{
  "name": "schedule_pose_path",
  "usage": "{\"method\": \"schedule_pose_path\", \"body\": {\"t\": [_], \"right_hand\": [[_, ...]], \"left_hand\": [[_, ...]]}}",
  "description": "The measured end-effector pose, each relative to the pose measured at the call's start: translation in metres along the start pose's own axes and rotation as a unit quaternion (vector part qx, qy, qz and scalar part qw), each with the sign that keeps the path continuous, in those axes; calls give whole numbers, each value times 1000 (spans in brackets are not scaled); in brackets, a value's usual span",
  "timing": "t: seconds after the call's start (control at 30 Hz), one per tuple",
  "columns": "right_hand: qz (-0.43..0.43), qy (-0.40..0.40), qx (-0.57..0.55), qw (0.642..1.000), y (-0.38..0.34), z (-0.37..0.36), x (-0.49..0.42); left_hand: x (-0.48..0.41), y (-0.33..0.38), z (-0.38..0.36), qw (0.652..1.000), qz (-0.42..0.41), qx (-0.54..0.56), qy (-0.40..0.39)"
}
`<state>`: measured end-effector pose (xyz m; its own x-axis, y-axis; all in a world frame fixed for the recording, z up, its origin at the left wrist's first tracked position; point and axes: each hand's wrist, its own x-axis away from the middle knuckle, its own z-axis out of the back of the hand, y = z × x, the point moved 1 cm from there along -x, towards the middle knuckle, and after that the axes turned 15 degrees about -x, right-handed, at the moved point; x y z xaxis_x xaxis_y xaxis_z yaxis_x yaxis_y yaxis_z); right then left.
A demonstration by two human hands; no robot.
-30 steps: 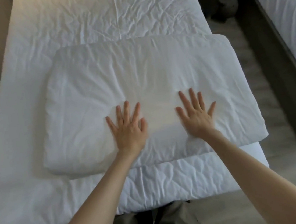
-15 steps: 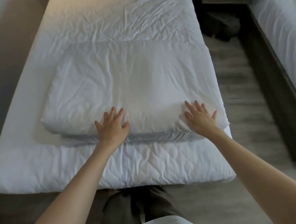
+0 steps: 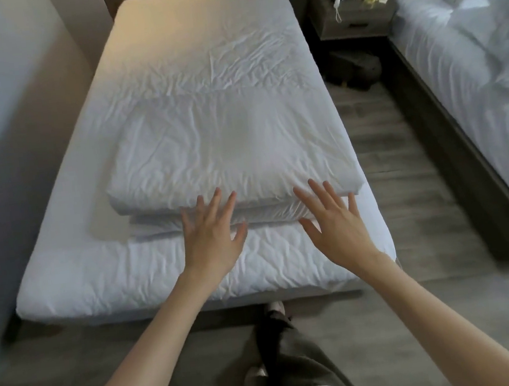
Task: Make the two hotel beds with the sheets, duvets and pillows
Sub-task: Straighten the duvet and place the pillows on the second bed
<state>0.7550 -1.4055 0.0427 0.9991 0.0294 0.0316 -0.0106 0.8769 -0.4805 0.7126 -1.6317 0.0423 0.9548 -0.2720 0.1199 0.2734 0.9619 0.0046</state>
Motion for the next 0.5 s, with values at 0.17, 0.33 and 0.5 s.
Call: {"method": "schedule_pose_path", "body": {"t": [0.17, 0.33, 0.5], "right_hand": [[-14, 43, 5, 999, -13, 28, 58], [-11, 83, 10, 996, -4, 57, 91], [-21, 119, -5, 993, 26, 85, 106]], "left_hand": [[51, 23, 13, 999, -31, 33, 24], [73, 61, 31, 996, -73, 30, 48], [68, 104, 43, 993, -93, 27, 71]]}}
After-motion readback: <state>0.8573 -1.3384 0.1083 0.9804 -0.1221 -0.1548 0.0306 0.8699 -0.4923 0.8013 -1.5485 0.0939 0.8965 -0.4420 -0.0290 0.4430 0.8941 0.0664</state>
